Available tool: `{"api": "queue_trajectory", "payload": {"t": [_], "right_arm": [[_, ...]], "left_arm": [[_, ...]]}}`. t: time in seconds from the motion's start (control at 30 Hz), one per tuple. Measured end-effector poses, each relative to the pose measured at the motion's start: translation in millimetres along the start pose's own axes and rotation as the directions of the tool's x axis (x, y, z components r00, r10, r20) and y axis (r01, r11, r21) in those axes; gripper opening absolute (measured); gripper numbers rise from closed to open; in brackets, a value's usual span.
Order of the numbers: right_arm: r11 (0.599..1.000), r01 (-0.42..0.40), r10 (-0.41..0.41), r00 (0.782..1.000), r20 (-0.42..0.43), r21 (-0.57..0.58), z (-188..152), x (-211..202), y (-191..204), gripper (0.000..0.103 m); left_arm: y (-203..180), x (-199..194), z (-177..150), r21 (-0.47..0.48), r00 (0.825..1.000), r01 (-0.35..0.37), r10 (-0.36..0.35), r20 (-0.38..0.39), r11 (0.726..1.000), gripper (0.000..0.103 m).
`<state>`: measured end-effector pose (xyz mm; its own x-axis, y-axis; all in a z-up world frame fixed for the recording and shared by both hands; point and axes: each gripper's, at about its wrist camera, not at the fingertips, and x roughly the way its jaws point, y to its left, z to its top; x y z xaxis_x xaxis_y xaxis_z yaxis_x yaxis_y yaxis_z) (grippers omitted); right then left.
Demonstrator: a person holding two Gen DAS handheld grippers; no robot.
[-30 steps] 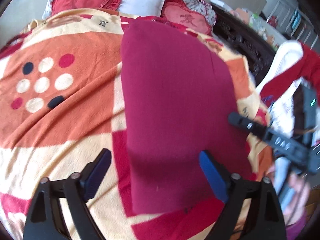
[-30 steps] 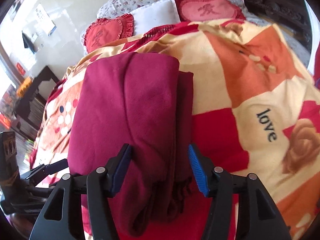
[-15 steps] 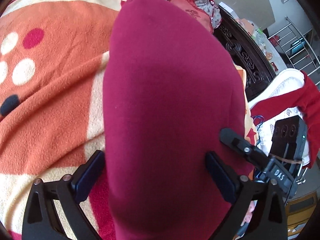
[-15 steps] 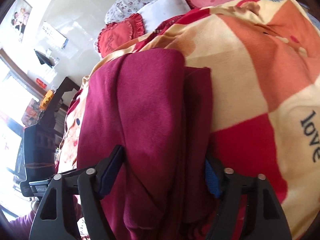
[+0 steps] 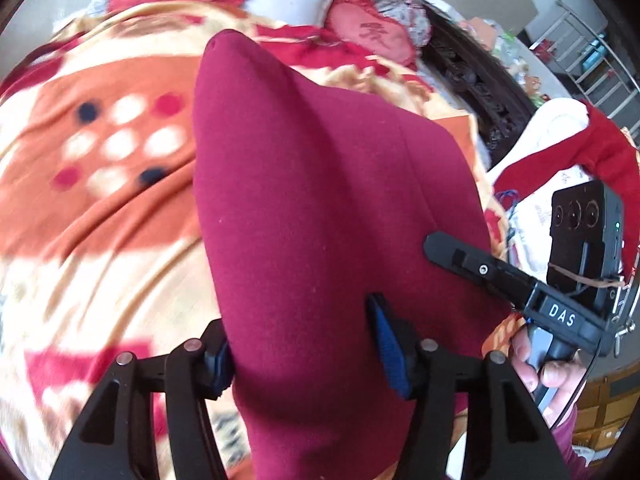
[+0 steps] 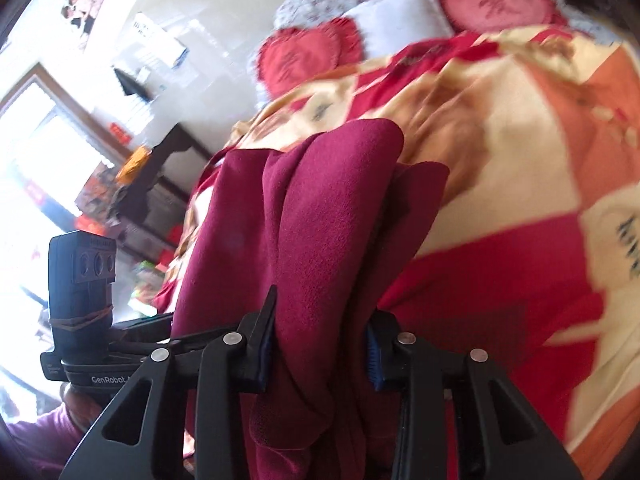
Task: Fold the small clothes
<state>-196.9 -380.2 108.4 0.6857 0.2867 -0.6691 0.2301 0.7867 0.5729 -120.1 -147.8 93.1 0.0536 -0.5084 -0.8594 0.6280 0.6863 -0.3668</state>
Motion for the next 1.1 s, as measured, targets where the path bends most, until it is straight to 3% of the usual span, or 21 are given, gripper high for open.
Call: {"api": "queue_trajectory", "payload": {"t": [0.1, 0.2, 0.3, 0.37, 0.43, 0.5, 0.57, 0.63, 0.7, 0.97, 1.1], "right_arm": [[1.000, 0.000, 0.000, 0.998, -0.067, -0.003, -26.6, 28.1, 10.0, 0.024], [0.986, 0.152, -0.161, 0.969, -0.186, -0.062, -49.3, 58.2, 11.5, 0.029], [0.986, 0.159, -0.163, 0.976, -0.141, -0.041, -53.0, 36.6, 20.3, 0.030], [0.973, 0.208, -0.217, 0.972, -0.091, -0.100, -55.1, 18.3, 37.1, 0.029], [0.944, 0.246, -0.263, 0.963, -0.052, -0.222, -58.8, 8.2, 60.8, 0.028], [0.925, 0.237, -0.253, 0.967, -0.015, -0.298, -63.9, 3.7, 79.3, 0.023], [0.912, 0.208, -0.233, 0.972, -0.030, -0.354, -74.8, 10.8, 90.3, 0.020], [0.881, 0.275, -0.312, 0.949, -0.036, -0.385, -82.8, 29.1, 88.5, 0.015], [0.870, 0.325, -0.372, 0.926, -0.062, -0.369, -94.4, 41.4, 75.0, 0.013], [0.894, 0.324, -0.346, 0.938, -0.017, -0.308, -99.1, 2.5, 85.8, 0.013], [0.893, 0.353, -0.363, 0.932, 0.016, -0.280, -107.7, -21.5, 99.4, 0.016]], "left_arm": [[22.4, 8.0, -23.7, -0.028, 0.997, -0.064, 0.063, -0.050, 0.998, 0.062], [44.2, 22.4, -43.1, -0.074, 0.994, -0.093, 0.088, -0.068, 0.993, 0.077], [49.6, 6.5, -53.8, -0.092, 0.991, -0.133, 0.135, 0.019, 0.987, 0.088], [50.1, -2.3, -57.5, -0.091, 0.985, -0.157, 0.163, 0.058, 0.983, 0.092], [49.8, -5.3, -59.0, -0.078, 0.974, -0.202, 0.209, 0.085, 0.976, 0.092], [50.4, -11.8, -67.2, -0.054, 0.962, -0.242, 0.247, 0.116, 0.969, 0.092], [45.3, -14.8, -68.3, -0.048, 0.955, -0.260, 0.264, 0.137, 0.964, 0.092], [42.3, -20.5, -72.0, -0.047, 0.949, -0.267, 0.271, 0.158, 0.963, 0.092], [37.6, -23.9, -75.4, -0.045, 0.944, -0.272, 0.275, 0.183, 0.961, 0.092], [26.4, -48.7, -82.5, -0.057, 0.910, -0.303, 0.307, 0.279, 0.951, 0.092], [19.8, -62.4, -85.8, -0.057, 0.891, -0.316, 0.318, 0.323, 0.947, 0.092]]}}
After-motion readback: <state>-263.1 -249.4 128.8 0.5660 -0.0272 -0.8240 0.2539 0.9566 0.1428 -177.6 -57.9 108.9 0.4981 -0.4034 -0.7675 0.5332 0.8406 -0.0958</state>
